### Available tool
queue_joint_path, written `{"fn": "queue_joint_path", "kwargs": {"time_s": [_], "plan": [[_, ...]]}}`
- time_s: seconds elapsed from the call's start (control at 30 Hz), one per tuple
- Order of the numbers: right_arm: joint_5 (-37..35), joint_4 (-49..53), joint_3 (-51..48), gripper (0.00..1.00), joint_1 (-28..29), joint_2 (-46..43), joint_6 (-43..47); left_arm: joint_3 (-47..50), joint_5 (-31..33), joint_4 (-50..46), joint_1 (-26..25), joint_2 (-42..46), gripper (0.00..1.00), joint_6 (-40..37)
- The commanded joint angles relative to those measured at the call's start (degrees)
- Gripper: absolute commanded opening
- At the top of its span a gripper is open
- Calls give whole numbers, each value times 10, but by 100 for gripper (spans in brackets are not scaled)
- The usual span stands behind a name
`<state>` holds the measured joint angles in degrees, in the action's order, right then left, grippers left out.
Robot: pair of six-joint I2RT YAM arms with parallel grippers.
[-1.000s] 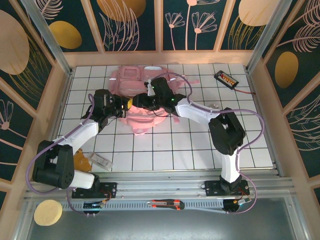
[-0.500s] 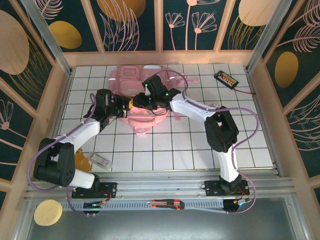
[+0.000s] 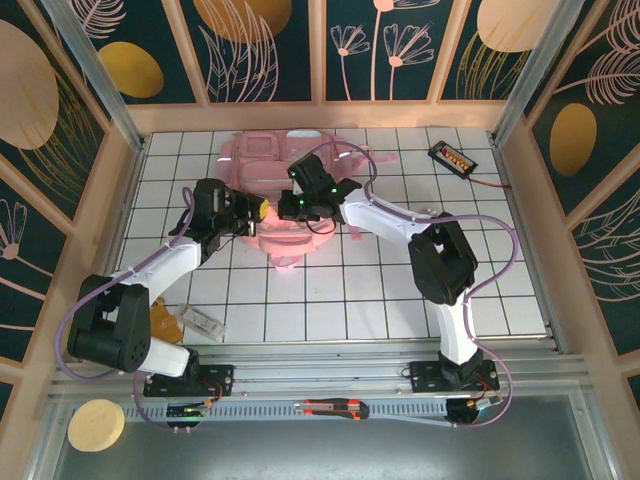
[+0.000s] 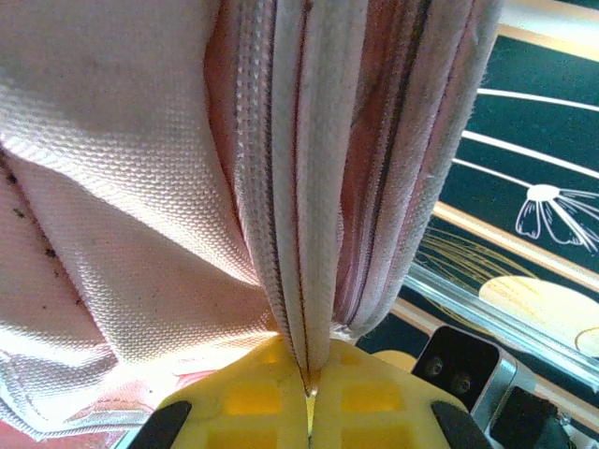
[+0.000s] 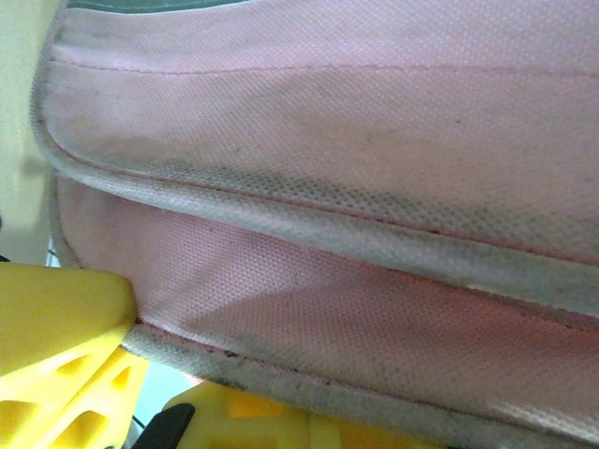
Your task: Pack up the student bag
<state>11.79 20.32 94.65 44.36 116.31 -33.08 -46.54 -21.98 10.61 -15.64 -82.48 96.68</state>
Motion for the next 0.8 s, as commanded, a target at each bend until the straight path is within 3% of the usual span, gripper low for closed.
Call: {"fn": "queue_joint_path", "kwargs": {"time_s": [0.0, 0.1, 0.37, 0.67, 0.77], "plan": [[-102, 109, 14, 0, -12, 0, 47, -33, -35, 34, -1, 17, 0, -38], [-120, 155, -11, 0, -23, -10, 73, -38, -38, 0, 14, 20, 0, -81], [-116, 134, -148, 0, -101, -65, 123, -38, -96, -45, 46, 15, 0, -150], [-143, 95, -136, 0, -183, -55, 233, -62, -145, -102, 66, 4, 0, -223], [-123, 64, -112, 0, -203, -40, 281, -74, -161, -125, 68, -7, 0, -255]]}}
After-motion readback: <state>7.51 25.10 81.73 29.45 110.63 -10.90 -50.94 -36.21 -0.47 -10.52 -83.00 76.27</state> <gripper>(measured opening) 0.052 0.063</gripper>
